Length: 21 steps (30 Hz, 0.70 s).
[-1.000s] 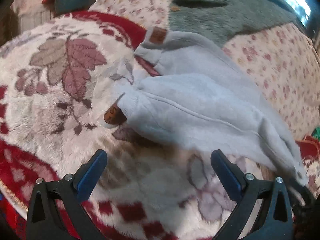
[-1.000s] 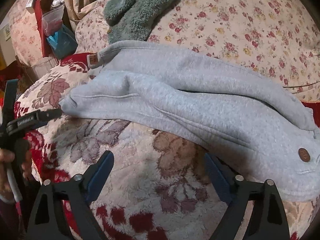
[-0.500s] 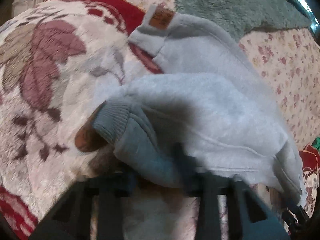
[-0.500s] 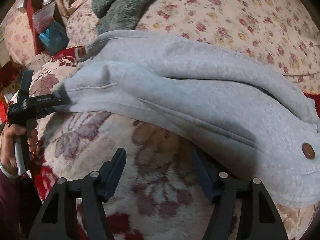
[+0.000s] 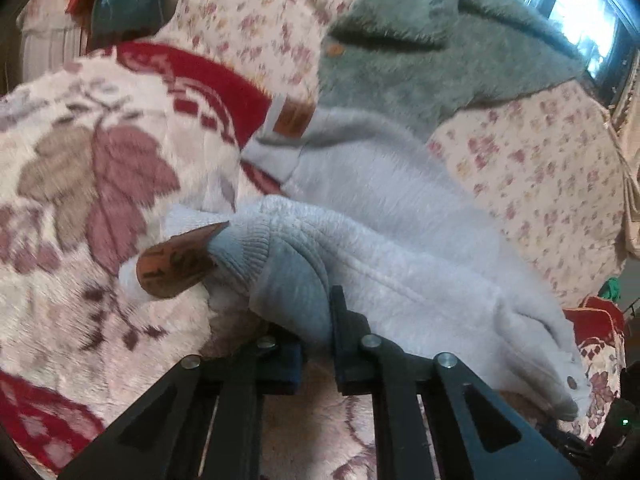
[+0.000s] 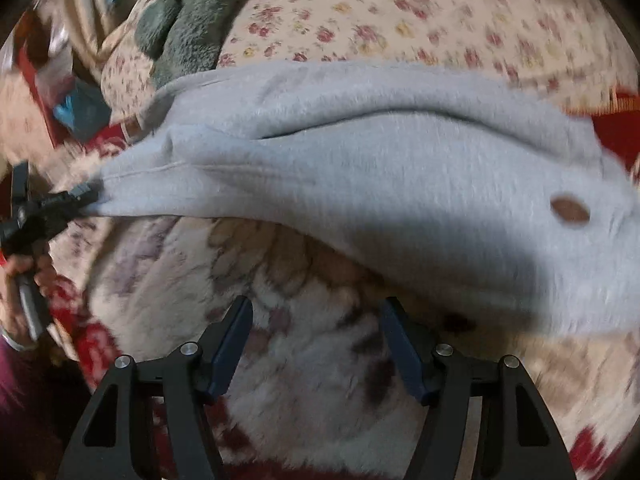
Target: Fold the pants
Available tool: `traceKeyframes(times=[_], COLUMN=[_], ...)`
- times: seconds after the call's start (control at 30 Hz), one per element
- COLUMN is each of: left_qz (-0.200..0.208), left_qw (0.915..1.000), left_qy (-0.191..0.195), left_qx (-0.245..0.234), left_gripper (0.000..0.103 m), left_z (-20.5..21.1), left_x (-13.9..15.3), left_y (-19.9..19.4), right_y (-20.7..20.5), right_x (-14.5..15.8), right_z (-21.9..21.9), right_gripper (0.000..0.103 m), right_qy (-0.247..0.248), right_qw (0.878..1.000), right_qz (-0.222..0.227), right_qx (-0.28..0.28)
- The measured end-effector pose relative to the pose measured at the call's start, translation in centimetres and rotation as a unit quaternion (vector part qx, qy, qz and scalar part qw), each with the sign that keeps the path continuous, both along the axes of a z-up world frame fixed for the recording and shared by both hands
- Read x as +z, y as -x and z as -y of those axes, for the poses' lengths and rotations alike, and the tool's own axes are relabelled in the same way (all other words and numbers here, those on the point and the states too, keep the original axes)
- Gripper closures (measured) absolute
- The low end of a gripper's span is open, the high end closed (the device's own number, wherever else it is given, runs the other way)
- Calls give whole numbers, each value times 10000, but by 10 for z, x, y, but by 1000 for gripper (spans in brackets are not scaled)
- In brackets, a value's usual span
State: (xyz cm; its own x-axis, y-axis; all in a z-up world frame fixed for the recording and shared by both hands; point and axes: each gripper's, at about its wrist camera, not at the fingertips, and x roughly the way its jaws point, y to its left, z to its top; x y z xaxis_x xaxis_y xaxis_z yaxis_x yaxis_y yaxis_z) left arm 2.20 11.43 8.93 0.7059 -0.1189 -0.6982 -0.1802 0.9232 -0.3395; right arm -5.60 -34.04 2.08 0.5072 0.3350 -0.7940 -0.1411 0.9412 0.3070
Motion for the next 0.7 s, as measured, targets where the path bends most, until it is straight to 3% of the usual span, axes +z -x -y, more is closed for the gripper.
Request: traceKeyframes(times=[0.2, 0.33, 0.37, 0.43, 0.5, 0.57, 0.7], left_qz=[128, 97, 50, -60, -131, -179, -105], left_qw=[9999, 9999, 10000, 10000, 9999, 9998, 9999], left_qy=[88, 65, 41, -3, -64, -85, -50], left_qx=[-8, 1, 1, -16, -14, -2, -78], left_gripper=[93, 93, 93, 93, 93, 93, 93], left_z=[-13, -20, -21, -21, -20, -20, -16], left_x=[21, 23, 22, 17, 13, 11, 17], left_y=[17, 27, 29, 31, 32, 33, 37], right_y=[6, 3, 1, -2, -4, -2, 6], right_x=[-8, -17, -18, -20, -22, -12, 19], right_z=[44, 74, 80, 88, 93, 93, 94], right_gripper=[33, 33, 36, 69, 82, 89, 91], right_qy=[-1169, -2059, -2181, -2241, -2339, -2274, -2035], right_qw=[9911, 9708, 9666, 9626, 9599, 9627, 9717], right_qz=[-127, -175, -151, -143, -223, -121, 232], right_qx=[-627, -1217, -1341, -1515, -1530, -1463, -1176])
